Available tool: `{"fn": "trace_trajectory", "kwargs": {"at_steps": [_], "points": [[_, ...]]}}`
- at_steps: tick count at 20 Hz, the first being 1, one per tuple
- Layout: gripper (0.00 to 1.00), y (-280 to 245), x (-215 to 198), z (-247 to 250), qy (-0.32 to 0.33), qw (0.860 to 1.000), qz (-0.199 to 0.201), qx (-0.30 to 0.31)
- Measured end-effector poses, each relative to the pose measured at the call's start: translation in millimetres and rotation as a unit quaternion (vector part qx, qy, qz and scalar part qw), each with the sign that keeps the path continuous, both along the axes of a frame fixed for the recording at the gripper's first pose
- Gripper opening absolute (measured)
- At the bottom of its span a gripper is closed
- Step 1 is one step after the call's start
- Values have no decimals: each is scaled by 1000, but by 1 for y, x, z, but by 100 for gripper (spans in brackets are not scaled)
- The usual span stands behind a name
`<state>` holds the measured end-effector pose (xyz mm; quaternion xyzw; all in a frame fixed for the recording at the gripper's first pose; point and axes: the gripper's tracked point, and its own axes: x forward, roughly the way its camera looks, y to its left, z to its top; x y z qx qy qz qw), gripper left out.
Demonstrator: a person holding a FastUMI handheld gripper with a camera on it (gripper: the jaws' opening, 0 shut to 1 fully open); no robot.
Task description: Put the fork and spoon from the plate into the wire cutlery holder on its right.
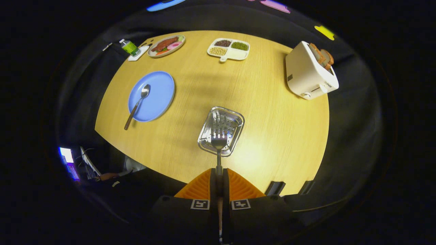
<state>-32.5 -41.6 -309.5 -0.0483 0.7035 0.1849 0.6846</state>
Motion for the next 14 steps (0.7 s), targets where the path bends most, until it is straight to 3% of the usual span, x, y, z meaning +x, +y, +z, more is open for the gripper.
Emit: {"fn": "trace_trajectory", "kwargs": {"at_steps": [9, 14], "points": [[8, 2, 16, -40, 130, 985, 86, -73], [9, 8, 21, -55, 174, 973, 111, -101]]}}
